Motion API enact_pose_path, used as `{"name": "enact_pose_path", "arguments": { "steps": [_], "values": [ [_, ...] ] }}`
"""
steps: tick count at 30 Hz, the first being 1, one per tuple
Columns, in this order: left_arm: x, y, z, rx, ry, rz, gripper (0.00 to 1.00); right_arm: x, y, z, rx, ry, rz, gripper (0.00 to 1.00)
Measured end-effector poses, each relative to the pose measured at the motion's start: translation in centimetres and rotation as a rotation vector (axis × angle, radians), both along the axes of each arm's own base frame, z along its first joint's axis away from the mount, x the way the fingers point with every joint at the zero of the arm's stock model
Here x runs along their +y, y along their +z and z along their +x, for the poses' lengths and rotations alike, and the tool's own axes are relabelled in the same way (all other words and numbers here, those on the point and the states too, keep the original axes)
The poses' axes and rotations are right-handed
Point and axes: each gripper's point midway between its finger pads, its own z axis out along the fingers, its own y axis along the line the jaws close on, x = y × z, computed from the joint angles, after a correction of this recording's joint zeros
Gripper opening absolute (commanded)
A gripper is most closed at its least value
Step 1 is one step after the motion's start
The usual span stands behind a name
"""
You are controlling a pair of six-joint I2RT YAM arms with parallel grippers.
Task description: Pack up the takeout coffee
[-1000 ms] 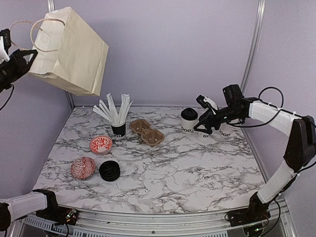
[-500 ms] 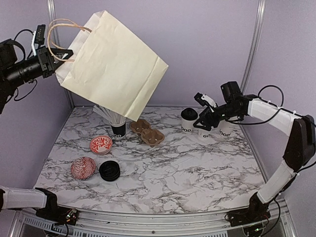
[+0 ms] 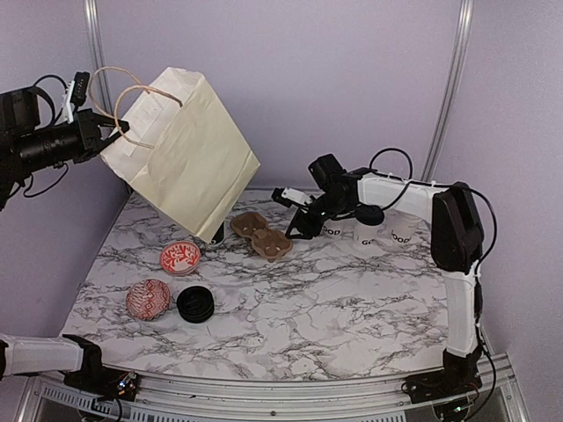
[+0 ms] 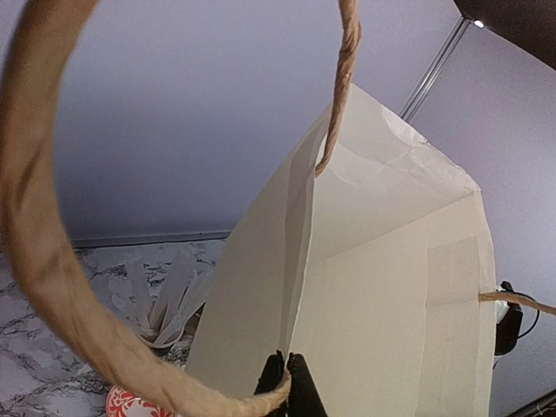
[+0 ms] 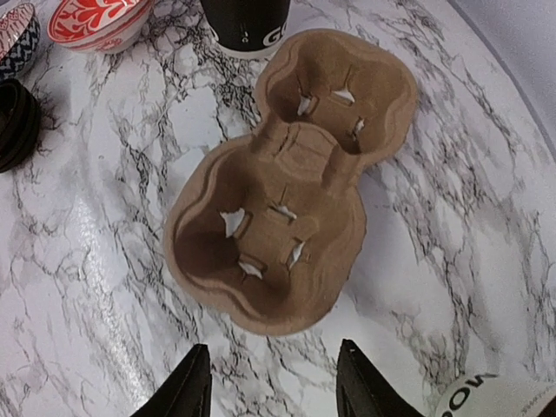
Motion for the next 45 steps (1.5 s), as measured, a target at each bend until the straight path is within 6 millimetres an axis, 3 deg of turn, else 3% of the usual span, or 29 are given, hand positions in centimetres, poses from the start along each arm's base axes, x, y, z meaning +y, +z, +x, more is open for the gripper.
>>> {"name": "enact_pose_path", "arguments": {
  "steps": [6, 9, 15, 24, 28, 31, 38, 45],
  "values": [
    [0.0, -1.2, -0.7, 0.029, -0.009, 0.018, 0.00, 3.9, -2.5, 2.3, 0.018, 0.005, -0.015, 0.34],
    [0.0, -1.0, -1.2, 0.020, -0.018, 0.015, 0.00, 4.7, -4.2, 2.4, 0.041, 0.010, -0.036, 0.31],
    [-0.2, -1.3, -2.2, 0.020, -0.043, 0.012, 0.00, 4.0, -7.5, 1.0, 0.123, 0.014, -0.114, 0.28],
    [-0.5, -2.0, -2.6, 0.042, -0.070, 0.011, 0.00, 2.1, -8.8, -0.4, 0.166, 0.020, -0.216, 0.24],
    [-0.7, -2.0, -2.7, 0.045, -0.085, 0.008, 0.00, 0.0, -10.2, -2.3, 0.200, 0.026, -0.288, 0.24],
    [-1.2, -2.3, -2.7, 0.057, -0.113, 0.006, 0.00, -2.1, -10.1, -4.5, 0.218, 0.029, -0.337, 0.24],
    [-3.1, -3.6, -2.3, 0.106, -0.185, 0.019, 0.00, -8.2, -10.0, -10.9, 0.274, 0.029, -0.446, 0.24],
    [-8.3, -6.8, -2.2, 0.196, -0.348, 0.105, 0.00, -14.0, -9.6, -15.3, 0.288, -0.001, -0.509, 0.25]
  ]
}}
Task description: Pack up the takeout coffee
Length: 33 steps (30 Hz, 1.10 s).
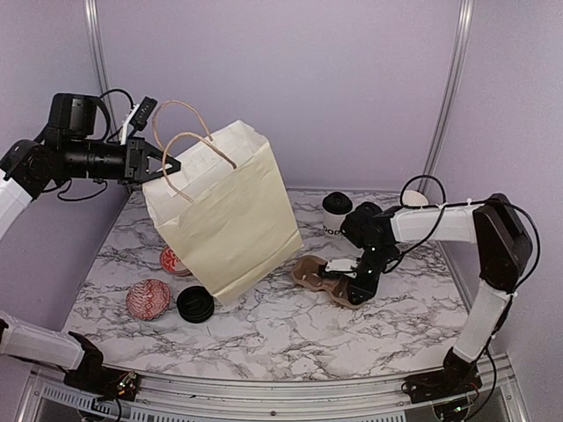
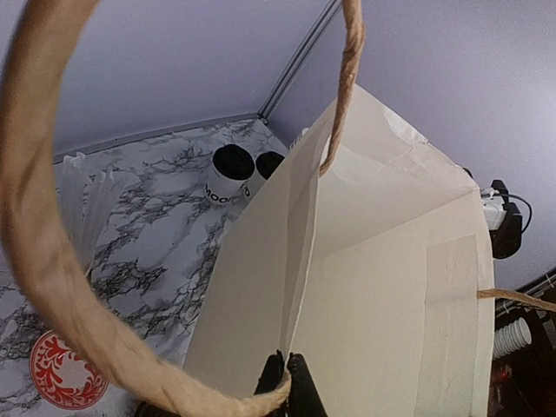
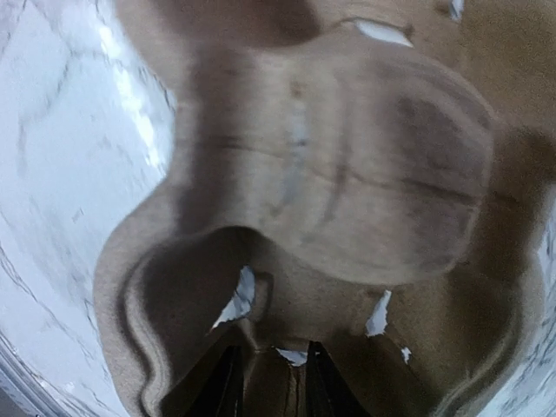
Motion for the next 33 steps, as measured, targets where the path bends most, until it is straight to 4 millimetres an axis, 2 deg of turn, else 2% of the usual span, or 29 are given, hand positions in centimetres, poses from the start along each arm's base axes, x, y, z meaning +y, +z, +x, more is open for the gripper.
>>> {"name": "enact_pose_path", "arguments": {
  "steps": [4, 8, 11, 15, 19, 27, 30, 33],
  "values": [
    [-3.7, -2.5, 0.0, 0.049, -0.104, 0.079, 0.00, -3.8, 0.4, -0.7, -0.017, -0.049, -0.031, 0.25],
    [-7.4, -5.7, -0.1, 0.096, -0.196, 0.178, 0.00, -7.2, 1.0, 0.2, -0.057, -0.116, -0.049, 0.25],
    [-9.5, -7.9, -0.2, 0.127, -0.254, 0.247, 0.00, -9.0, 1.4, 0.7, -0.080, -0.153, -0.058, 0.25],
    [-11.0, -9.6, 0.0, 0.141, -0.302, 0.303, 0.00, -10.9, 1.4, 0.9, -0.094, -0.182, -0.078, 0.25],
    [-11.7, -10.5, 0.4, 0.138, -0.337, 0.326, 0.00, -12.3, 1.4, 1.1, -0.107, -0.201, -0.097, 0.25],
    [-14.5, -12.7, 0.3, 0.132, -0.475, 0.349, 0.00, -16.7, 2.0, 1.6, -0.152, -0.273, -0.161, 0.28],
    [-15.5, -13.0, 0.3, 0.120, -0.521, 0.345, 0.00, -16.9, 2.8, 1.5, -0.165, -0.260, -0.147, 0.30],
    [-16.4, -13.0, 0.4, 0.093, -0.557, 0.341, 0.00, -16.2, 4.0, 1.0, -0.178, -0.218, -0.098, 0.44]
  ]
}}
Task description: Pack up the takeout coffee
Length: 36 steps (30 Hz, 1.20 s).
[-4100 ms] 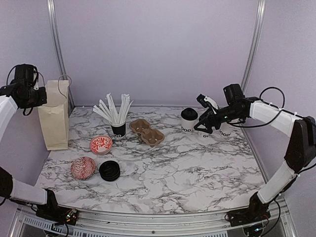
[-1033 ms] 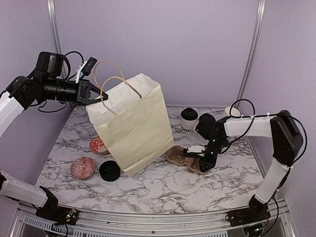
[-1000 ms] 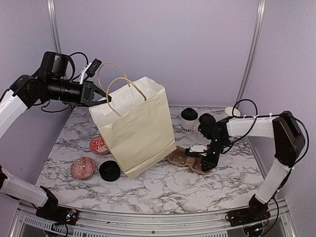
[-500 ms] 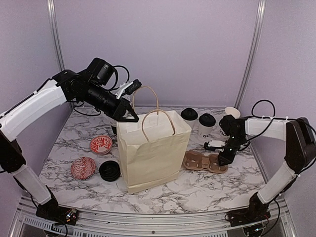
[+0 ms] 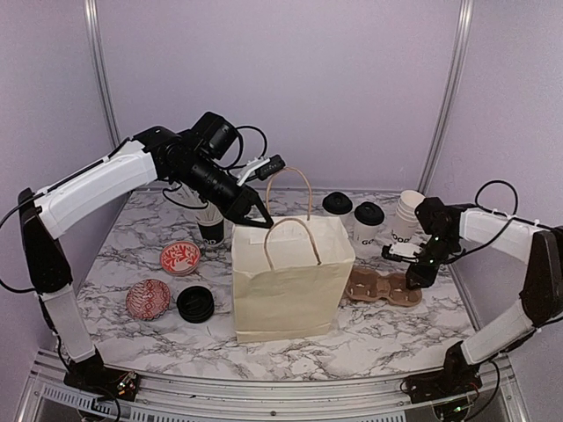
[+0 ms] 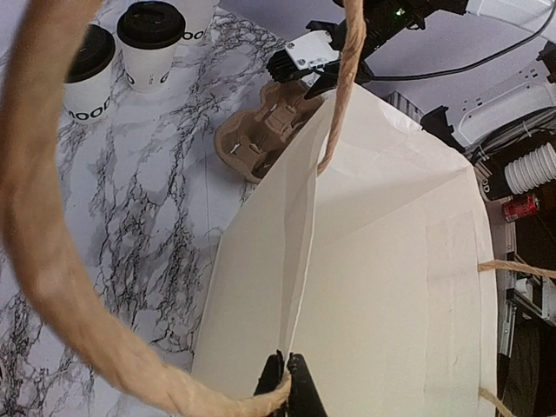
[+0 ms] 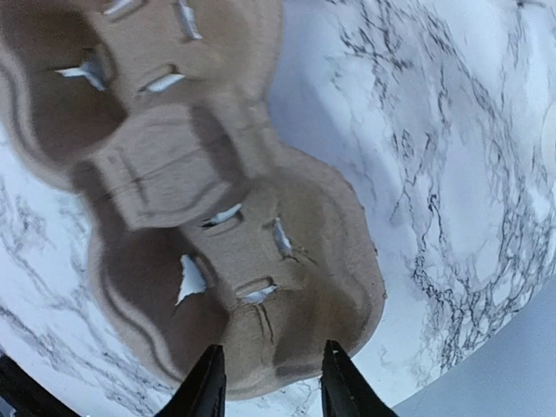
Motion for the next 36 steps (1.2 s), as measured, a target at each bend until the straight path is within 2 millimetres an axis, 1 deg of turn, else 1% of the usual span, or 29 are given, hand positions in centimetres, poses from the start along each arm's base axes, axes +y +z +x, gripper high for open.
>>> {"name": "enact_pose_path", "arguments": {
  "steps": [1, 2, 4, 6, 9, 10, 13, 16, 20, 24, 26, 30, 36],
  "values": [
    [-0.2, 0.0, 0.1, -0.006, -0.008, -0.002, 0.02, 0.5, 0.6, -0.2, -0.003, 0.027, 0.027, 0.51],
    [-0.4, 0.0, 0.1, -0.012, -0.020, -0.005, 0.07, 1.0, 1.2, -0.4, -0.007, 0.051, 0.054, 0.55],
    [-0.7, -0.1, 0.3, -0.019, -0.030, -0.006, 0.21, 2.1, 2.4, -0.6, -0.022, 0.100, 0.117, 0.59],
    [-0.9, -0.1, 0.5, -0.035, -0.041, -0.007, 0.32, 3.1, 3.8, -0.5, -0.048, 0.146, 0.169, 0.58],
    [-1.0, -0.2, 0.9, -0.053, -0.040, 0.000, 0.42, 4.5, 4.8, -0.3, -0.060, 0.210, 0.222, 0.53],
    [-1.0, -0.2, 1.1, -0.065, -0.039, 0.002, 0.44, 4.9, 5.0, -0.1, -0.058, 0.231, 0.235, 0.51],
    [-0.8, 0.0, 1.3, -0.098, -0.036, 0.011, 0.47, 5.8, 4.7, 0.3, -0.030, 0.277, 0.264, 0.48],
    [-0.4, 0.5, 1.3, -0.134, -0.029, 0.017, 0.50, 6.6, 3.7, 0.6, 0.015, 0.308, 0.279, 0.47],
    [0.8, 2.1, 0.5, -0.179, -0.018, 0.008, 0.51, 7.4, 2.5, 0.2, 0.060, 0.352, 0.274, 0.47],
    [2.3, 3.5, -0.6, -0.215, -0.003, -0.008, 0.51, 8.2, 2.2, 0.1, 0.056, 0.391, 0.248, 0.48],
    [2.7, 3.8, -1.0, -0.224, 0.000, -0.015, 0.51, 8.3, 2.1, 0.1, 0.050, 0.400, 0.234, 0.48],
    [3.3, 3.4, -1.6, -0.216, 0.005, -0.012, 0.51, 8.2, 1.7, 0.6, 0.041, 0.403, 0.208, 0.48],
    [3.5, 2.4, -1.5, -0.209, 0.016, 0.000, 0.51, 8.0, 0.6, 0.9, 0.061, 0.400, 0.183, 0.49]
  ]
}}
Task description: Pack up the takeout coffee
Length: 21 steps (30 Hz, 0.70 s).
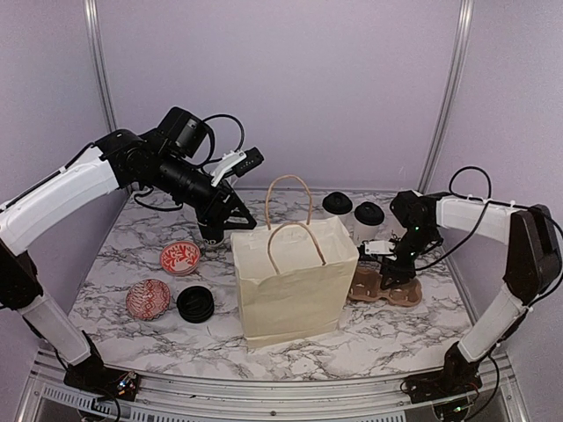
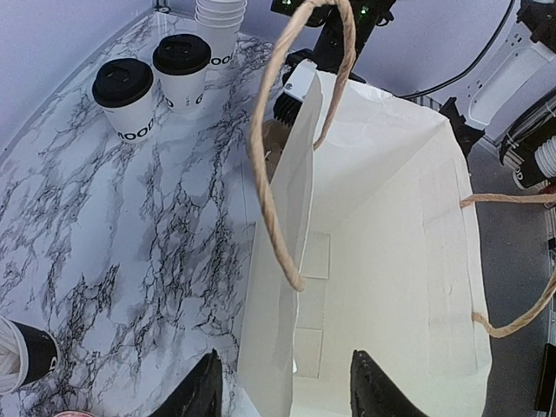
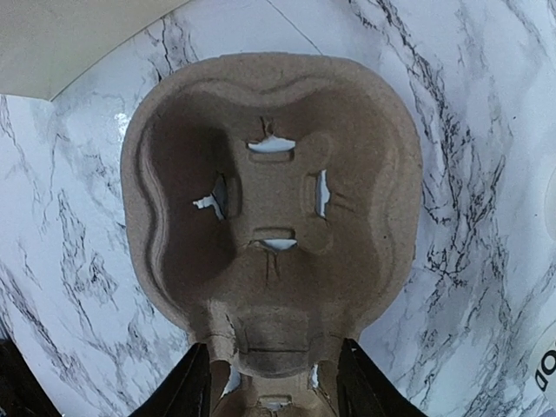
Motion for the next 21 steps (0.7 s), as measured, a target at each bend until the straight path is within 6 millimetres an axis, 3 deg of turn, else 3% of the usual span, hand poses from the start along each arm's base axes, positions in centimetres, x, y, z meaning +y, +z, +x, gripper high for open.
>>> {"name": "enact_pose_path", "arguments": {
  "steps": [12, 21],
  "values": [
    [0.2, -0.8, 0.1, -0.002, 0.012, 0.012, 0.51, -0.2, -1.7, 0.0, 0.027, -0.002, -0.035, 0.49],
    [0.6, -1.1, -0.2, 0.000, 0.016, 0.017, 0.51, -0.1, -2.3, -0.1, 0.043, -0.009, -0.042, 0.38]
  ]
}}
